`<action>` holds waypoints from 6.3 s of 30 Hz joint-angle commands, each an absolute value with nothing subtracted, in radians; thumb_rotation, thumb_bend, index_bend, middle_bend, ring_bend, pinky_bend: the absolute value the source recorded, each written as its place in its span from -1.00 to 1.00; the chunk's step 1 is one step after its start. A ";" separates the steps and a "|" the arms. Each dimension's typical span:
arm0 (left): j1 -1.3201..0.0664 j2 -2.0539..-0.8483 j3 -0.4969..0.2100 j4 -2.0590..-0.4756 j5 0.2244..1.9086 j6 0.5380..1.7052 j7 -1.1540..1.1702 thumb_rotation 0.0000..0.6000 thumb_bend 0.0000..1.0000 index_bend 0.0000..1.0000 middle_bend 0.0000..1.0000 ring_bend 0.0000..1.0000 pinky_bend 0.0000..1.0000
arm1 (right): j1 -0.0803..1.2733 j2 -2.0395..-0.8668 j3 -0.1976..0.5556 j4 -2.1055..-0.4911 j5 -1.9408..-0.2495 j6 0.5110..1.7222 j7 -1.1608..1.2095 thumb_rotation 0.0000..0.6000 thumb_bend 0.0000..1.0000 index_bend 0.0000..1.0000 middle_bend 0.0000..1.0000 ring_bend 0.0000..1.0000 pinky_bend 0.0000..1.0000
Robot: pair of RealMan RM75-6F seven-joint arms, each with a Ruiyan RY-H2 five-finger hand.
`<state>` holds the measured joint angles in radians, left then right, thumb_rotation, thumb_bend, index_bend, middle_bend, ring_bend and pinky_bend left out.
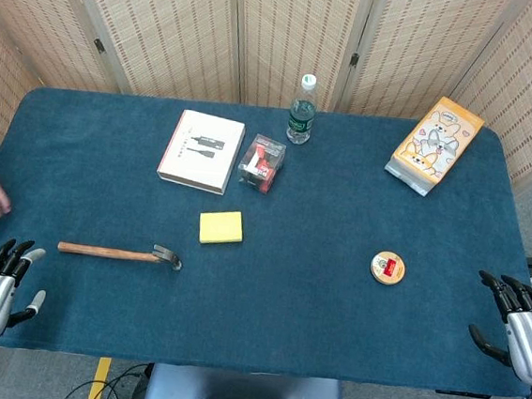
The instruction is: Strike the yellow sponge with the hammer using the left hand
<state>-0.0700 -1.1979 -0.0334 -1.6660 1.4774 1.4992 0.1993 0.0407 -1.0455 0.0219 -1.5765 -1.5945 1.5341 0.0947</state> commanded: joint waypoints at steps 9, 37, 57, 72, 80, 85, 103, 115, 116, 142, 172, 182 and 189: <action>-0.117 -1.173 -0.039 -1.688 1.502 1.442 0.182 1.00 -0.24 -0.57 -0.67 -0.83 -0.52 | 0.040 -1.040 0.021 -1.566 -1.604 1.542 0.113 1.00 -0.60 -0.76 -0.49 -0.72 -0.61; -0.538 -1.261 -0.134 -1.755 1.072 0.912 0.538 1.00 -0.24 -0.88 -0.72 -0.83 -0.53 | 0.037 -1.048 0.019 -1.521 -1.594 1.541 0.158 1.00 -0.60 -0.76 -0.49 -0.72 -0.61; -0.614 -1.354 -0.088 -1.646 0.959 0.927 0.549 1.00 -0.04 -0.63 -0.56 -0.71 -0.53 | 0.031 -1.049 0.018 -1.512 -1.591 1.545 0.167 1.00 -0.60 -0.76 -0.49 -0.72 -0.61; -0.630 -1.367 -0.070 -1.600 0.954 0.920 0.498 1.00 0.19 -0.45 -0.34 -0.55 -0.53 | 0.034 -1.047 0.020 -1.524 -1.588 1.538 0.155 1.00 -0.60 -0.76 -0.49 -0.72 -0.61; -0.634 -1.375 -0.063 -1.582 0.955 0.919 0.476 1.00 0.21 -0.32 -0.21 -0.45 -0.53 | 0.035 -1.044 0.020 -1.533 -1.587 1.535 0.147 1.00 -0.60 -0.76 -0.49 -0.72 -0.61; -0.634 -1.376 -0.059 -1.578 0.958 0.923 0.463 1.00 0.21 -0.28 -0.16 -0.41 -0.53 | 0.034 -1.042 0.020 -1.537 -1.586 1.535 0.143 1.00 -0.60 -0.76 -0.48 -0.72 -0.61; -0.624 -1.381 -0.048 -1.562 0.986 0.939 0.416 1.00 0.23 -0.09 0.06 -0.25 -0.53 | 0.034 -1.039 0.020 -1.552 -1.588 1.536 0.126 1.00 -0.60 -0.76 -0.48 -0.72 -0.61; -0.594 -1.386 -0.059 -1.521 1.089 0.977 0.290 1.00 0.39 0.20 0.36 0.04 -0.21 | 0.035 -1.037 0.021 -1.564 -1.588 1.535 0.114 1.00 -0.60 -0.76 -0.48 -0.72 -0.61; -0.590 -1.387 -0.060 -1.513 1.105 0.984 0.272 1.00 0.39 0.22 0.37 0.06 -0.14 | 0.035 -1.037 0.021 -1.565 -1.588 1.535 0.113 1.00 -0.60 -0.76 -0.48 -0.72 -0.61; -0.649 -1.500 -0.159 -1.259 1.426 1.080 -0.285 1.00 0.44 0.55 0.74 0.61 0.86 | 0.028 -1.034 0.021 -1.570 -1.582 1.539 0.107 1.00 -0.60 -0.76 -0.47 -0.72 -0.61; -0.684 -1.576 -0.189 -1.189 1.351 0.999 -0.308 1.00 0.44 0.57 0.77 0.63 0.86 | 0.021 -1.035 0.023 -1.563 -1.576 1.541 0.113 1.00 -0.60 -0.76 -0.47 -0.72 -0.61; -0.703 -1.640 -0.167 -1.107 1.334 0.941 -0.282 1.00 0.44 0.57 0.77 0.63 0.86 | 0.020 -1.034 0.024 -1.561 -1.567 1.536 0.112 1.00 -0.60 -0.76 -0.47 -0.72 -0.61; -0.715 -1.689 -0.150 -1.026 1.328 0.908 -0.240 1.00 0.44 0.57 0.77 0.63 0.86 | 0.015 -1.034 0.023 -1.564 -1.563 1.538 0.109 1.00 -0.60 -0.76 -0.47 -0.72 -0.61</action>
<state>-0.7133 -1.6851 -0.1535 -1.0297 1.3288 0.9113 -0.2445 0.0151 -1.0337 0.0227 -1.5637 -1.5630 1.5380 0.1089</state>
